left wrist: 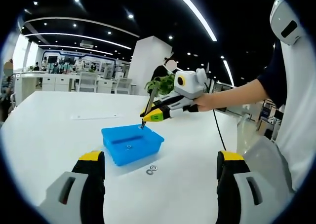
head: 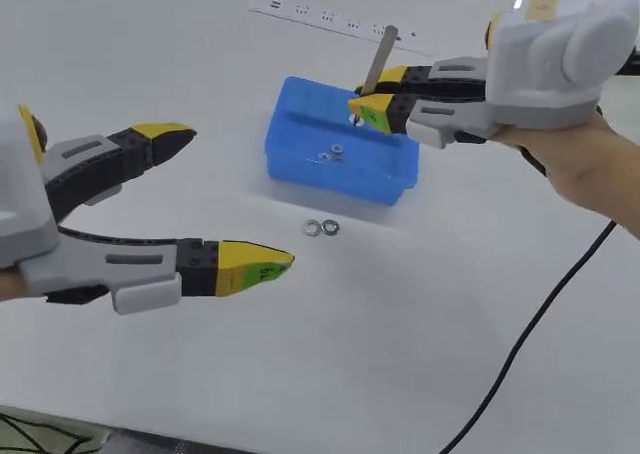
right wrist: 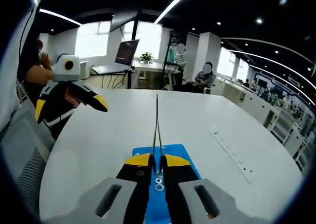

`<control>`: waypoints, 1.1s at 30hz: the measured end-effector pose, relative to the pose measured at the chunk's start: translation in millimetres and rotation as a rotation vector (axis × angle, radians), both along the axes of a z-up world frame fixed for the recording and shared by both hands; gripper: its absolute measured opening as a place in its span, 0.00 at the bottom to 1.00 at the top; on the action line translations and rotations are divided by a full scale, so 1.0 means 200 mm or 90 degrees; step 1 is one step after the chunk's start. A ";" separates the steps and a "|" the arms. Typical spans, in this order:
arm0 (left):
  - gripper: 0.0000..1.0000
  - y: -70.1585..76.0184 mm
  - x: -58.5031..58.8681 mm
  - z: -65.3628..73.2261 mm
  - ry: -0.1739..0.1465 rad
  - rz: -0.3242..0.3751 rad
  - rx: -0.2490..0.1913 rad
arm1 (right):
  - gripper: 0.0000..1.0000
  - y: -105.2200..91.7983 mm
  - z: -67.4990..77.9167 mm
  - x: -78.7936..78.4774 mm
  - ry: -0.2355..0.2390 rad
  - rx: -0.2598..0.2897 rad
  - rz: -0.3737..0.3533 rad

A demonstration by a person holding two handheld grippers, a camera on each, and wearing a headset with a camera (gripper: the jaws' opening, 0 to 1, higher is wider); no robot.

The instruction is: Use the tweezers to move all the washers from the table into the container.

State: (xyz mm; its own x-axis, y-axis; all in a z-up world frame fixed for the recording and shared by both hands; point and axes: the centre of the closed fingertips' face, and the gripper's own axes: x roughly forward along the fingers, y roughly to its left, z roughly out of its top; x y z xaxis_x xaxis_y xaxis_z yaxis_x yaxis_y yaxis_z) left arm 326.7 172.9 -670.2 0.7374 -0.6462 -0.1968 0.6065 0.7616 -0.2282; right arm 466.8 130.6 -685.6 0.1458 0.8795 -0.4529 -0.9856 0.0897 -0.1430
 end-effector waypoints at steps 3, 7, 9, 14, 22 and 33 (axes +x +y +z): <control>0.99 0.01 -0.01 -0.03 0.013 0.001 0.002 | 0.09 0.00 -0.06 0.03 0.012 -0.005 -0.006; 0.99 0.07 0.00 -0.05 0.011 0.009 0.018 | 0.09 0.00 -0.14 0.07 0.028 -0.016 -0.013; 0.99 0.11 0.01 -0.05 0.012 0.020 0.008 | 0.09 0.00 -0.18 0.07 0.034 -0.023 -0.014; 0.99 0.12 0.03 -0.04 0.010 0.033 0.004 | 0.10 -0.01 -0.25 0.08 0.050 -0.033 -0.020; 0.99 0.09 0.02 -0.08 0.022 0.028 0.006 | 0.10 -0.03 -0.29 0.08 0.067 -0.030 -0.030; 0.98 0.07 0.03 -0.03 0.010 0.035 0.008 | 0.10 -0.03 -0.29 0.07 0.084 -0.022 -0.036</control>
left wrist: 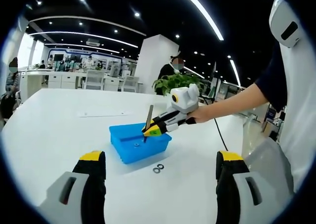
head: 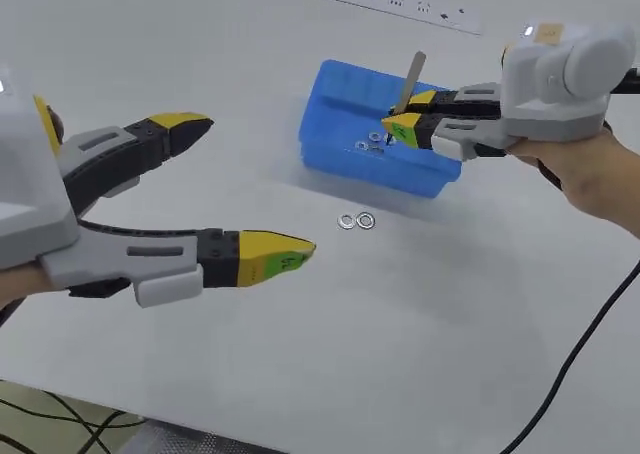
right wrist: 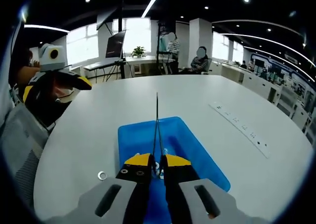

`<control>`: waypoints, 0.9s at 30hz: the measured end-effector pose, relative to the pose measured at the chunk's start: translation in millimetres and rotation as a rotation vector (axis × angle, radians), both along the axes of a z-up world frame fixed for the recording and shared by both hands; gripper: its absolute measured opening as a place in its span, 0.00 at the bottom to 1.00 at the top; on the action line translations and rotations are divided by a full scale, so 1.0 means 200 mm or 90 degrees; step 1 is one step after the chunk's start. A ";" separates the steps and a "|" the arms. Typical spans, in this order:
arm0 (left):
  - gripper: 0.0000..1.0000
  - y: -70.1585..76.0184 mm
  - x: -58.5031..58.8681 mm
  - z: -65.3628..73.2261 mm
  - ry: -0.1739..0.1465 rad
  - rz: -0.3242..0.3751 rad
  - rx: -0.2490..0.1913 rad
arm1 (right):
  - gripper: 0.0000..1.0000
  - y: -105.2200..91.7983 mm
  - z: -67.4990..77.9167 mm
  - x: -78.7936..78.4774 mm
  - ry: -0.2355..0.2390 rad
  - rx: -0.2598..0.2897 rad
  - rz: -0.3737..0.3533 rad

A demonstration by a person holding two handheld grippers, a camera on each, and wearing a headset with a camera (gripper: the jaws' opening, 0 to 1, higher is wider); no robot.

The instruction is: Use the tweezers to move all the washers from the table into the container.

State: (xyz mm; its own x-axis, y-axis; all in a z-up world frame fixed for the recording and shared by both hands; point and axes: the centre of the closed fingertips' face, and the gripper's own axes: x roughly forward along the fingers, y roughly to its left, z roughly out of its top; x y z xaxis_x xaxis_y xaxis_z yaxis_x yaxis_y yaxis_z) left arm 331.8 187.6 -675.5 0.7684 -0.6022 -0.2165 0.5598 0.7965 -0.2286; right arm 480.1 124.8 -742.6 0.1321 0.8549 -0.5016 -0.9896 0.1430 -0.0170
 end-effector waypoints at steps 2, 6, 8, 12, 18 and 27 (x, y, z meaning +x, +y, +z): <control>0.98 -0.01 0.01 0.01 -0.001 0.001 -0.001 | 0.10 0.00 0.01 0.00 0.005 0.003 -0.002; 0.98 -0.04 0.01 0.02 0.000 -0.002 -0.001 | 0.10 0.00 0.01 0.01 0.005 0.003 -0.004; 0.98 -0.06 0.01 0.02 -0.001 -0.004 -0.003 | 0.10 0.00 0.01 0.01 0.003 0.001 -0.002; 0.98 -0.04 0.02 0.01 0.000 -0.007 -0.004 | 0.09 0.00 0.01 -0.01 0.002 0.000 0.002; 0.98 -0.02 0.02 -0.02 0.008 -0.017 0.004 | 0.08 0.00 0.01 -0.03 -0.005 -0.006 0.016; 0.97 -0.07 0.20 0.06 -0.029 -0.010 -0.032 | 0.08 0.03 0.08 -0.04 -0.024 0.001 0.028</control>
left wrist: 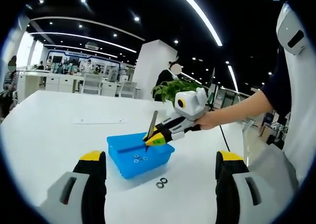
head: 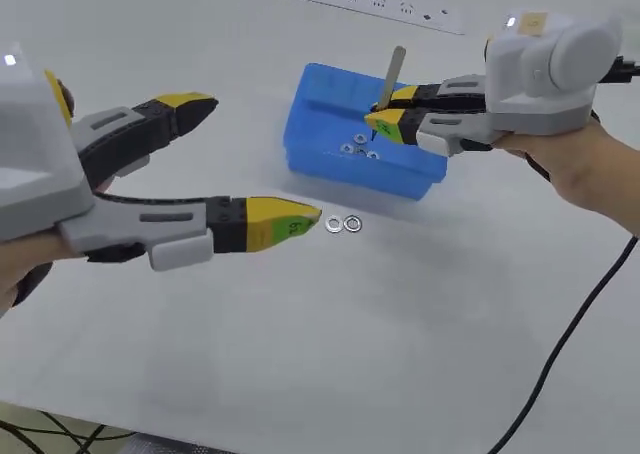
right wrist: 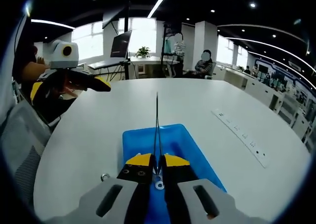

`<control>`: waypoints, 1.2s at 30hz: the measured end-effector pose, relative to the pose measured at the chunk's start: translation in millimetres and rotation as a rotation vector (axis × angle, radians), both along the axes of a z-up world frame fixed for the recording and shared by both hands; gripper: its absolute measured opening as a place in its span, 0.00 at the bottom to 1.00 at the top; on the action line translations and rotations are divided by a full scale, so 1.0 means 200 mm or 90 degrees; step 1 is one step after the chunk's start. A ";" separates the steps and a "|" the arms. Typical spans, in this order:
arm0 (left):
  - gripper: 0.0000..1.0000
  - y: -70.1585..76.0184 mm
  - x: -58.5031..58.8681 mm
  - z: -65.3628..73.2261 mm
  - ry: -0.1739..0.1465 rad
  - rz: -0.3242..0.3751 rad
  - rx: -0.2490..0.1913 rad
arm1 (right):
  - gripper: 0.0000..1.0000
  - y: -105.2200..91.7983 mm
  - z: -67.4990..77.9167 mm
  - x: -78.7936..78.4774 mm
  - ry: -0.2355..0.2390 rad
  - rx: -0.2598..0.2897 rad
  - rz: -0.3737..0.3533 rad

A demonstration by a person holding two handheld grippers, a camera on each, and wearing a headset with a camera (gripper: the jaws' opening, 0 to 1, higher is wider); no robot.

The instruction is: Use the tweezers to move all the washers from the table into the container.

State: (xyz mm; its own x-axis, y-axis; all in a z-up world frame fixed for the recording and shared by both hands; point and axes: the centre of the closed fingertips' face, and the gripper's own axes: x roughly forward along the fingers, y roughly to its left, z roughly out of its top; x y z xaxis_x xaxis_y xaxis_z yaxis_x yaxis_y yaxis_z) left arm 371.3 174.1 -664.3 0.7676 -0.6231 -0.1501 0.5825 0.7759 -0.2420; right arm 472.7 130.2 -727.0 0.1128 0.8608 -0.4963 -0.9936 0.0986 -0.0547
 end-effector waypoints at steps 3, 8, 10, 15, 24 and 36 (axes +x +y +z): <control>0.87 -0.08 0.10 0.04 -0.011 -0.030 0.006 | 0.08 0.01 0.02 -0.01 -0.007 0.002 0.008; 0.76 -0.16 0.24 0.06 -0.021 -0.057 0.007 | 0.08 0.02 0.02 -0.02 -0.009 0.002 0.014; 0.73 -0.21 0.28 0.08 -0.028 -0.071 0.012 | 0.08 0.02 0.03 -0.03 -0.011 0.001 0.018; 0.66 -0.27 0.35 0.05 -0.029 -0.102 0.055 | 0.08 0.02 0.04 -0.04 -0.013 0.004 0.028; 0.52 -0.28 0.46 0.05 -0.031 -0.127 0.092 | 0.09 0.04 0.04 -0.08 -0.012 -0.002 0.049; 0.24 -0.32 0.47 0.06 -0.045 -0.207 0.105 | 0.09 0.03 0.02 -0.09 -0.017 -0.014 0.068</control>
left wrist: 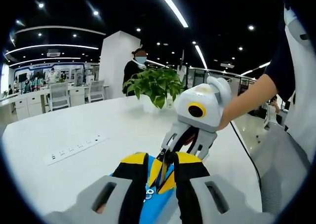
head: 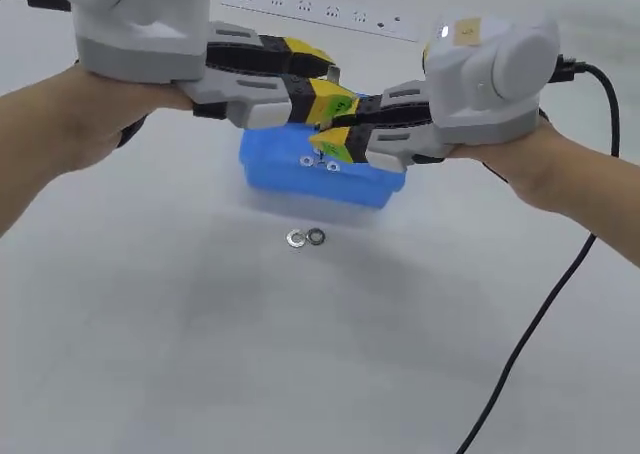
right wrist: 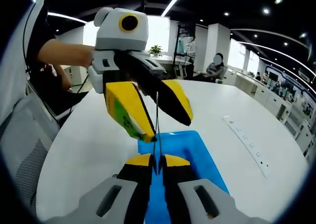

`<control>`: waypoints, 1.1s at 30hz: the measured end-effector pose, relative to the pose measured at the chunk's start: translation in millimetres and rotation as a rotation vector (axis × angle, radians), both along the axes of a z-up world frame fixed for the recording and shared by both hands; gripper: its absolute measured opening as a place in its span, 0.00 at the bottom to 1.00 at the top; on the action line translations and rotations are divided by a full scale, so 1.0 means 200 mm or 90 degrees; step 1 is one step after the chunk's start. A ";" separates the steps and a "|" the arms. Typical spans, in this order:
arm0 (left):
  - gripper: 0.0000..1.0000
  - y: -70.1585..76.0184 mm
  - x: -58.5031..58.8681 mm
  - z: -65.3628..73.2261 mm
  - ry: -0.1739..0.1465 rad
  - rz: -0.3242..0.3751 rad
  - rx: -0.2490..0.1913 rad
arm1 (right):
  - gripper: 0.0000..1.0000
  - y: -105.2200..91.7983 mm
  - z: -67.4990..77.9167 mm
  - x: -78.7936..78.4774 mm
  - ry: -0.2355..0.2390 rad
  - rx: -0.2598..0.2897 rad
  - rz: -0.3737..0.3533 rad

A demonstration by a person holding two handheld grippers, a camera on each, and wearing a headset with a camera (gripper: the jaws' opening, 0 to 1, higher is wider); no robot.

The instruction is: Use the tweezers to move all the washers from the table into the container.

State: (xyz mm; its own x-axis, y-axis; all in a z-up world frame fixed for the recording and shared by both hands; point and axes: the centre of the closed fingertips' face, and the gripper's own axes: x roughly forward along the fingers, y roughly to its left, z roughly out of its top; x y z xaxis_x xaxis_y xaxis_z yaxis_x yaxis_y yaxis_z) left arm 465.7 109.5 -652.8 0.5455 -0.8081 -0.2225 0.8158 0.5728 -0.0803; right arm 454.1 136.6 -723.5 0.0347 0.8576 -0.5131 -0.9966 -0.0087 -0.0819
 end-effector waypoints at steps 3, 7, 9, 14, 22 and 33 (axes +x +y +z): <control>0.16 -0.01 -0.01 0.01 -0.006 -0.015 0.001 | 0.09 0.00 0.00 0.00 0.000 -0.002 0.002; 0.08 -0.02 -0.02 0.01 -0.025 -0.039 0.012 | 0.09 -0.01 0.00 0.00 0.001 -0.004 0.004; 0.08 -0.02 -0.03 0.00 -0.037 -0.051 0.027 | 0.09 -0.01 -0.01 -0.01 -0.004 -0.010 0.010; 0.06 -0.02 -0.04 0.00 -0.065 -0.052 0.060 | 0.10 -0.01 -0.01 0.00 -0.013 -0.018 0.009; 0.04 -0.03 -0.05 0.03 -0.089 -0.050 0.079 | 0.12 -0.01 0.02 0.00 -0.022 -0.018 -0.003; 0.04 -0.05 -0.07 0.05 -0.091 -0.041 0.104 | 0.21 -0.06 0.06 0.02 -0.030 -0.028 -0.051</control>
